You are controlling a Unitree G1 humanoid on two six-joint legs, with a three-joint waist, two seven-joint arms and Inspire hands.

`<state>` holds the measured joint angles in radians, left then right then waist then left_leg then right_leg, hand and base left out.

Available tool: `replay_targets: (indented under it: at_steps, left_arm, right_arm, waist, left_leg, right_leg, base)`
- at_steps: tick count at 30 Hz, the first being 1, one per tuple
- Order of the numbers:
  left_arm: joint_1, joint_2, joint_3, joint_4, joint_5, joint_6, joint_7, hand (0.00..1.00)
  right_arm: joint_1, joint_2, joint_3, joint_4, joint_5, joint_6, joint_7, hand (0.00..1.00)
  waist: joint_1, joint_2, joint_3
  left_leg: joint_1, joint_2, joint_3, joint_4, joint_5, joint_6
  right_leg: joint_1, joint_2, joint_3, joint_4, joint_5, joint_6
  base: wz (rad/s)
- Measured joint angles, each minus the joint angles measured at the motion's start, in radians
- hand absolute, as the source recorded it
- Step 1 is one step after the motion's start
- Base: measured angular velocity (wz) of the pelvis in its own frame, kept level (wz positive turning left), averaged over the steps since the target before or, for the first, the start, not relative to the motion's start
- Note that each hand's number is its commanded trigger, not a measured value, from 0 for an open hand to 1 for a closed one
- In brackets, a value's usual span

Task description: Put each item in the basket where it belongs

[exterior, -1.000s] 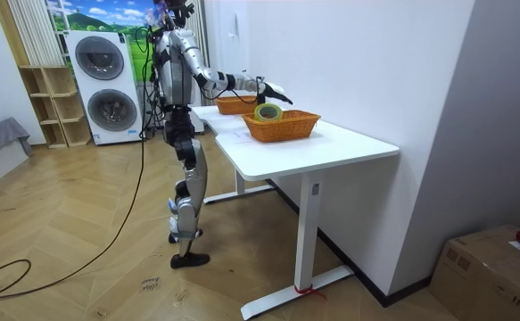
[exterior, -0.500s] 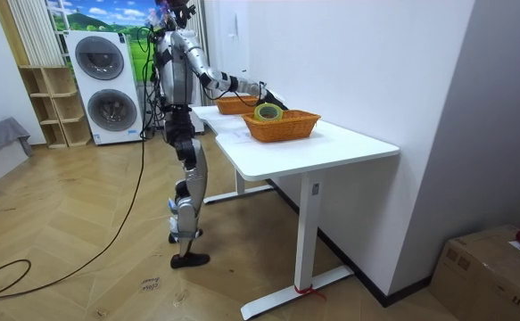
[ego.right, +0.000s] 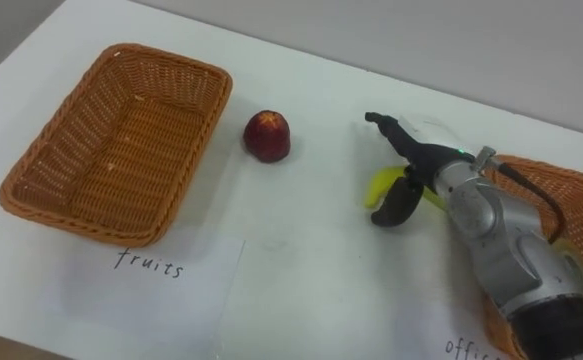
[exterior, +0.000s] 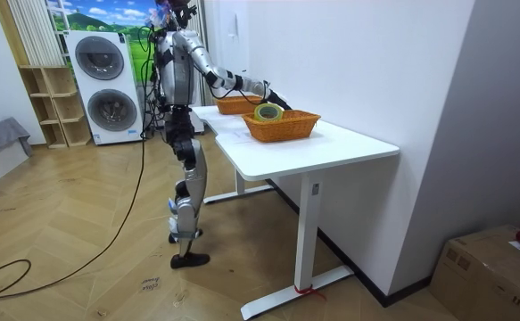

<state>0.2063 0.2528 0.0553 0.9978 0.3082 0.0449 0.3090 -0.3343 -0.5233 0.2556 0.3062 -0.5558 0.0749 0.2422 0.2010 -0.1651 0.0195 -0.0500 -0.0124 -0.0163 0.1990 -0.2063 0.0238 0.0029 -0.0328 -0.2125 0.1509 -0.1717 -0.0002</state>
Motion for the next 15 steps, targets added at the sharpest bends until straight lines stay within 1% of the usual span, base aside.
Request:
replay_targets:
  at_steps: [8, 15]
  left_arm:
    - [0.0, 0.003, 0.001, 0.0, 0.001, 0.0, -0.016, 0.0]
    - [0.001, 0.002, 0.001, 0.001, 0.001, 0.001, -0.018, 0.0]
  right_arm:
    - [-0.002, -0.001, 0.0, 0.0, -0.022, 0.001, 0.004, 0.0]
    - [-0.001, -0.001, -0.002, 0.0, -0.026, 0.011, 0.035, 0.0]
  waist:
    - [0.001, 0.001, -0.0003]
    - [-0.001, 0.008, -0.0024]
  left_leg:
    - [-0.01, -0.001, -0.015, 0.008, 0.002, -0.002]
    - [-0.007, -0.001, -0.012, 0.009, 0.002, -0.002]
  right_leg:
    - [-0.001, 0.0, -0.017, 0.0, 0.0, 0.0]
    - [0.001, 0.0, -0.013, 0.0, 0.0, 0.0]
  base:
    - [0.06]
    - [0.0]
